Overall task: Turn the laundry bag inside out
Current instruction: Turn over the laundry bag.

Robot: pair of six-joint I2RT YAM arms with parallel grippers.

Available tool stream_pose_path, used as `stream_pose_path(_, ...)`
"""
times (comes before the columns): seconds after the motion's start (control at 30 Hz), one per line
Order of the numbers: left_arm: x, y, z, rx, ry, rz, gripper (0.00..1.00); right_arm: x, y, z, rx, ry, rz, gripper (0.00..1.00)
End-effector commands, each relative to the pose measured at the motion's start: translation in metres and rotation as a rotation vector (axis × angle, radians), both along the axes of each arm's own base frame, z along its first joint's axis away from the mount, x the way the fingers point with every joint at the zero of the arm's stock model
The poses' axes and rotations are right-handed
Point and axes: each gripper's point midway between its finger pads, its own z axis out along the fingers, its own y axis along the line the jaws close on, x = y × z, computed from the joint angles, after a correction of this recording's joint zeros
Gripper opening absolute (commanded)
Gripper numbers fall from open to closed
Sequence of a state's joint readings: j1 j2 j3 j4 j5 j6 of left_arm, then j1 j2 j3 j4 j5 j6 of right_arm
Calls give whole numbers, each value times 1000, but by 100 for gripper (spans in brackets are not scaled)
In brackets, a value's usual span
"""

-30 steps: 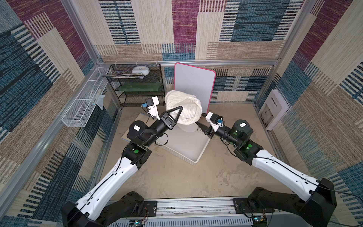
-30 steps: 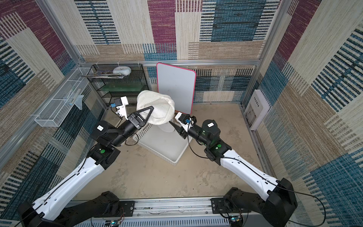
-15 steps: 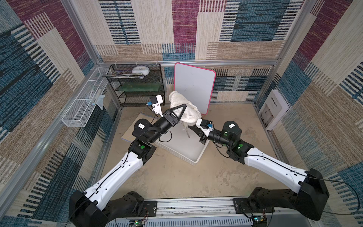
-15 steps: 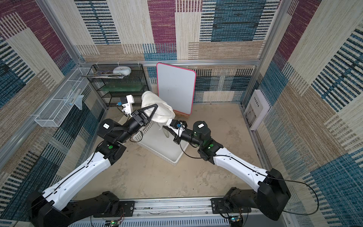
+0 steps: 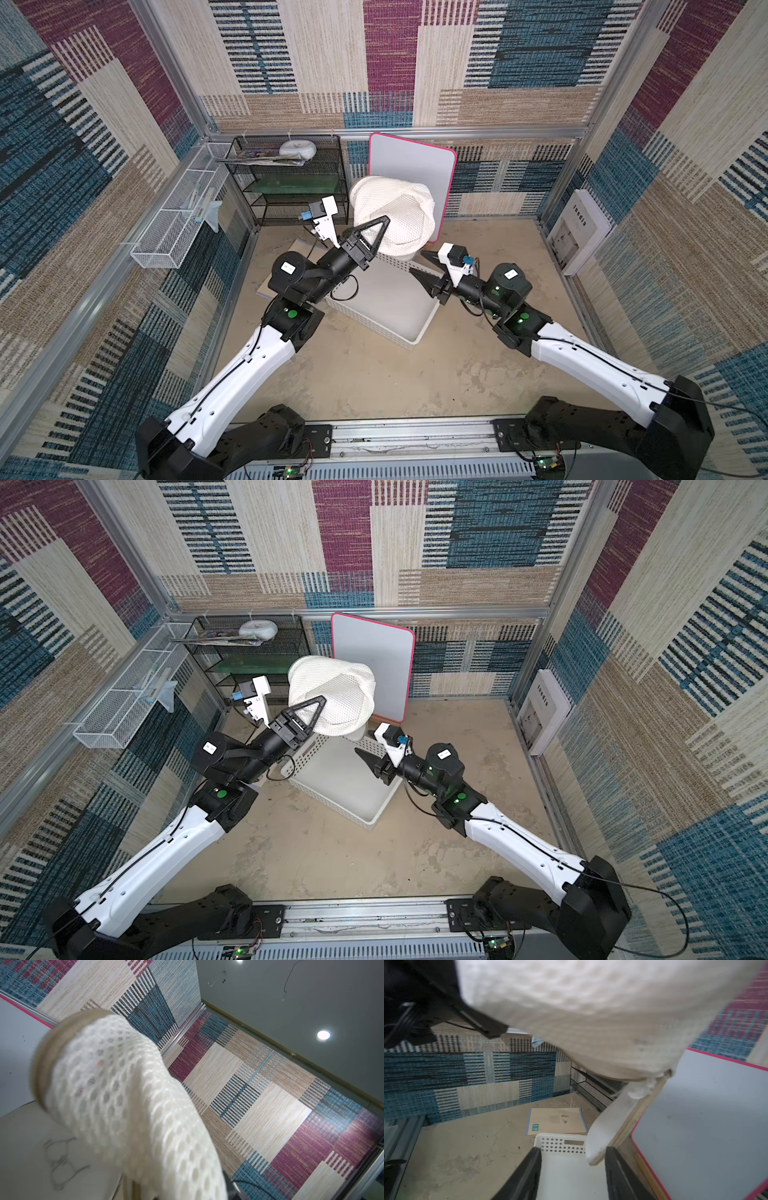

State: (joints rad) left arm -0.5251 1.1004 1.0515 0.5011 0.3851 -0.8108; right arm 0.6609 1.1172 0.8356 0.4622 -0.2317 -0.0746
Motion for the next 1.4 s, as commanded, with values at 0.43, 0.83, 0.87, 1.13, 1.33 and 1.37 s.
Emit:
stream_pose_path(0.43, -25, -40, -67, 427, 20, -375, 0, 12, -18, 26, -177, 86, -59, 70)
stream_pose_path(0.83, -33, -42, -78, 471, 112, -524, 0, 48, -12, 41, -230, 6, -149, 67)
stream_pose_path(0.87, -35, -43, -78, 472, 120, -544, 0, 49, -11, 40, -241, 0, -148, 65)
stream_pose_path(1.13, -37, -49, -85, 478, 177, -642, 0, 47, -10, 46, -224, -41, -133, 21)
stream_pose_path(1.33, -38, -52, -90, 468, 197, -701, 0, 49, -36, 50, -142, -12, -185, 0)
stream_pose_path(1.37, -39, -52, -89, 467, 191, -708, 0, 51, -38, 46, -142, 1, -189, 0)
